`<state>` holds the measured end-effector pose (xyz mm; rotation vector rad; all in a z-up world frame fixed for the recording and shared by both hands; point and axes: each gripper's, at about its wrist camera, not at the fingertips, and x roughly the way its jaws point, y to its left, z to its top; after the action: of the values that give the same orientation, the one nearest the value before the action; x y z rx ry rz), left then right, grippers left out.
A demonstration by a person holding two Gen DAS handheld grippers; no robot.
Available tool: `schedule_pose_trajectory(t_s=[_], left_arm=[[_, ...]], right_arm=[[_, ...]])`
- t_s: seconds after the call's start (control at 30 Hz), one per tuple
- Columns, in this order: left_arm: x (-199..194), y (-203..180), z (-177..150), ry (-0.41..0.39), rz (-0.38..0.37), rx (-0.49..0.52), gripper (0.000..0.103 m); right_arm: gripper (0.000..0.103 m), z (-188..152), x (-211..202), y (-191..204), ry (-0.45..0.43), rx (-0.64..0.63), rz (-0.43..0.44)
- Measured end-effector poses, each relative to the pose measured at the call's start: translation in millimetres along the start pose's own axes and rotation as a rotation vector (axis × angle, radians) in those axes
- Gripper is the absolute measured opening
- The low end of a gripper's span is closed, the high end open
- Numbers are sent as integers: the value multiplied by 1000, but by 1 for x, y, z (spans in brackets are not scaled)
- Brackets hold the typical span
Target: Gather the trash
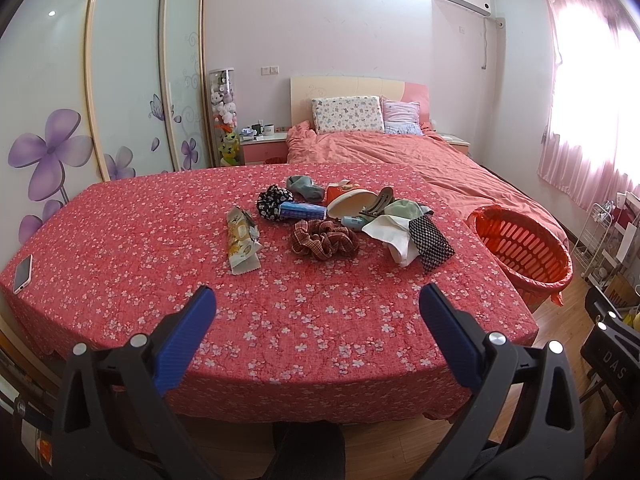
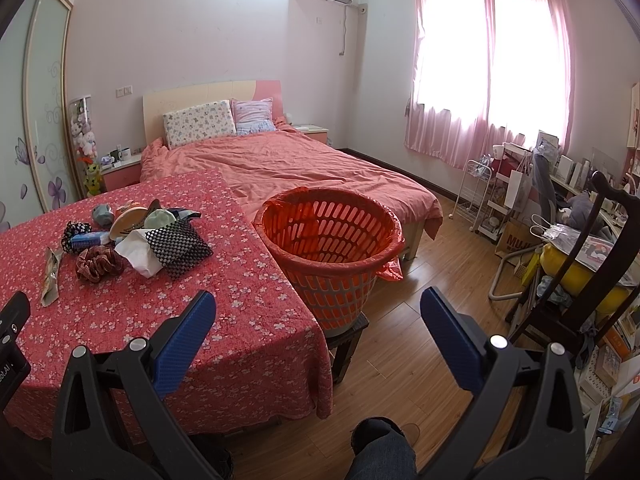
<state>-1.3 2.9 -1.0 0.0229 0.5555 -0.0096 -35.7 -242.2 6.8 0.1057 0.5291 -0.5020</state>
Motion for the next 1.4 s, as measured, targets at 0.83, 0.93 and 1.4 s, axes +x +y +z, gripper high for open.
schedule_pose_trajectory(t_s=[0.83,0.93,1.4], left_arm=[[16,9,-1,24,10,-19,99],[26,18,1,44,10,-39,99],[139,103,40,150,117,-107,92]], right_arm=[[101,-9,11,2,-3,4,14],[101,-8,19,5,-1,-2,40],[85,20,81,50,96,-70,251]])
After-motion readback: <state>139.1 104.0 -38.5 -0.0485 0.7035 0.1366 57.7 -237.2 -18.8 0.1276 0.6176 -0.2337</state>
